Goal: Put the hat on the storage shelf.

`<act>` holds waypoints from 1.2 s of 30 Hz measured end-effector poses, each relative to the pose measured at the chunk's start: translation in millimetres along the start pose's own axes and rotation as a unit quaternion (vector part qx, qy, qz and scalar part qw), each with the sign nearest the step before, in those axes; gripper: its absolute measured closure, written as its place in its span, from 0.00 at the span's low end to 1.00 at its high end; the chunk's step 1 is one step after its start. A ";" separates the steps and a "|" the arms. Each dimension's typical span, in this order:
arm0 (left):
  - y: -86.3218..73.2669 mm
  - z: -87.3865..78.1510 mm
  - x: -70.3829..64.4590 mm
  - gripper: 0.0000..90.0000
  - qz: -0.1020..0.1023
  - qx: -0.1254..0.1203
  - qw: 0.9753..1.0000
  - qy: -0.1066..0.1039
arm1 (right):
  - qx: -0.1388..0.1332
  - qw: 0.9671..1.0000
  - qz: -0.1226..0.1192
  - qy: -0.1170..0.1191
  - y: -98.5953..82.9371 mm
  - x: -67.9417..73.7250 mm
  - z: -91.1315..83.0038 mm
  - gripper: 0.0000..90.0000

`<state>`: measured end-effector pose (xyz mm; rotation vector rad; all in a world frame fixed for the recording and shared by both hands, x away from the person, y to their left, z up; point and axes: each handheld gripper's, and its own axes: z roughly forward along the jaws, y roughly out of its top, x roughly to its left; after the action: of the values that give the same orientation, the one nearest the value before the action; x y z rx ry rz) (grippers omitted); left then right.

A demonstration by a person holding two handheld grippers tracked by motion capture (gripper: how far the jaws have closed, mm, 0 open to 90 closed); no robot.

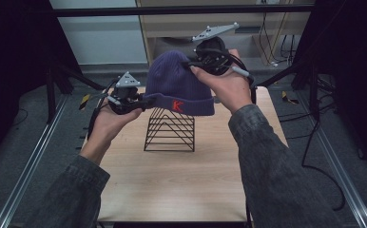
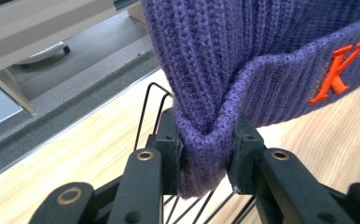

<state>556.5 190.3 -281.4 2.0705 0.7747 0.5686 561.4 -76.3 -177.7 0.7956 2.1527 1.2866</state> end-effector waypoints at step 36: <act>-45.4 8.6 17.2 0.75 -0.024 0.025 0.999 -0.005 | 0.067 0.998 -0.007 0.005 -25.2 5.9 60.9 0.84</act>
<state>559.5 218.6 -321.6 2.0937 0.8382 0.5162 592.9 -45.1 -227.0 0.8270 2.2666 1.1514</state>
